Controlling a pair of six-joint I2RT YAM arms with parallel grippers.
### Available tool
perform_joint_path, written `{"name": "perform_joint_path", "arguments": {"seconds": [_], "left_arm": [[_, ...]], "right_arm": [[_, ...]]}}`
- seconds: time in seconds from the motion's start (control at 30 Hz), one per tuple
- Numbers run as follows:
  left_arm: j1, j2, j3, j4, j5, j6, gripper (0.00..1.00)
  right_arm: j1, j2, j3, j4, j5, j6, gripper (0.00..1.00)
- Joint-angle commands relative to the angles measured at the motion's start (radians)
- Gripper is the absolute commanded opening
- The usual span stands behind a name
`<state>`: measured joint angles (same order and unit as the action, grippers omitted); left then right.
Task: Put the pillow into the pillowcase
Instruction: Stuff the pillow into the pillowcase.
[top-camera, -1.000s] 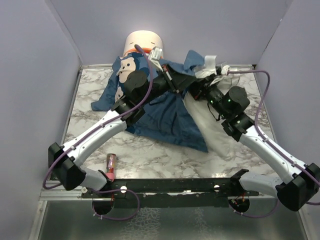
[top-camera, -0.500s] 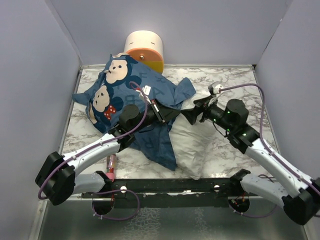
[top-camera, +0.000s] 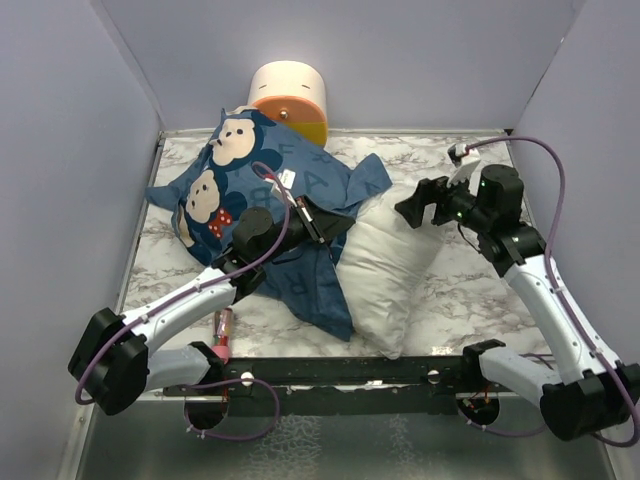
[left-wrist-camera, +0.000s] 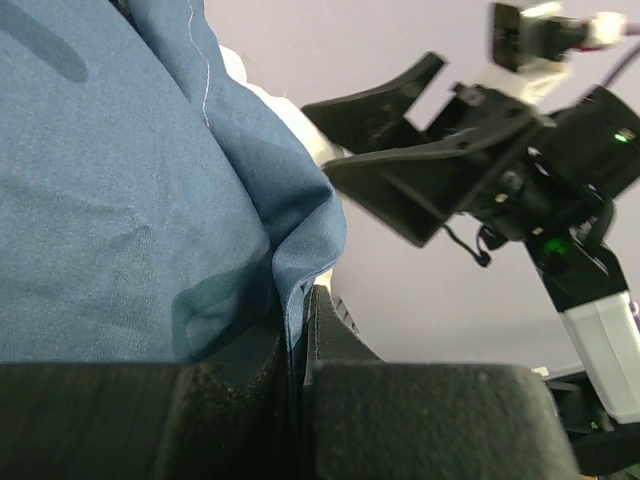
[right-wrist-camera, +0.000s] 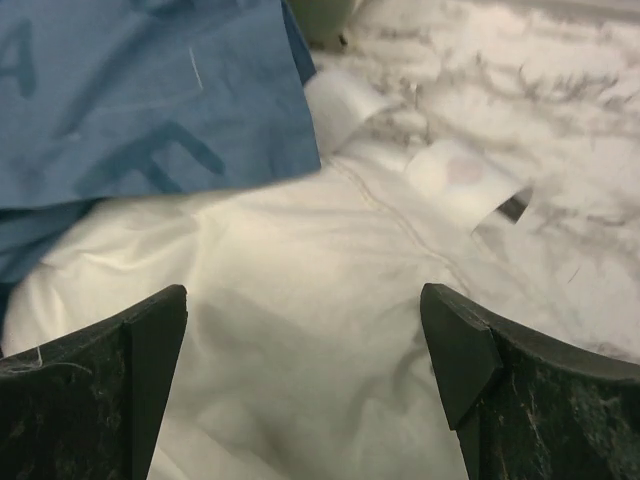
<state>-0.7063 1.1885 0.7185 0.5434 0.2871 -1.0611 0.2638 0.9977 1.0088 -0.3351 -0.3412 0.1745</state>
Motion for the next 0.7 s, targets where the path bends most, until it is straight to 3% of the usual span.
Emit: {"name": "perform_joint_path", "arguments": {"seconds": [0.0, 0.1, 0.17, 0.23, 0.33, 0.43, 0.5, 0.67], "left_arm": [[0.001, -0.042, -0.005, -0.002, 0.067, 0.024, 0.00], [0.002, -0.044, 0.012, -0.003, 0.084, 0.035, 0.00], [0.002, -0.041, 0.030, -0.003, 0.103, 0.047, 0.00], [0.002, -0.030, 0.046, 0.022, 0.127, 0.046, 0.00], [0.002, 0.013, 0.098, 0.112, 0.162, 0.025, 0.00], [0.001, 0.099, 0.245, 0.157, 0.207, 0.020, 0.00], [-0.004, 0.168, 0.376, 0.165, 0.244, 0.020, 0.00], [-0.012, 0.261, 0.621, 0.137, 0.299, 0.019, 0.00]], "right_arm": [[-0.021, 0.056, 0.045, -0.118, -0.114, -0.041, 1.00], [-0.035, 0.119, 0.041, -0.175, -0.214, -0.076, 1.00], [-0.035, 0.171, -0.005, -0.180, -0.334, -0.095, 0.94], [-0.031, 0.242, -0.069, -0.144, -0.463, -0.084, 0.75], [0.055, 0.299, -0.111, -0.005, -0.486, 0.008, 0.29], [0.122, 0.324, -0.072, 0.216, -0.467, 0.152, 0.05], [0.140, 0.349, -0.018, 0.376, -0.444, 0.265, 0.01], [0.144, 0.416, 0.168, 0.713, -0.306, 0.507, 0.01]]}}
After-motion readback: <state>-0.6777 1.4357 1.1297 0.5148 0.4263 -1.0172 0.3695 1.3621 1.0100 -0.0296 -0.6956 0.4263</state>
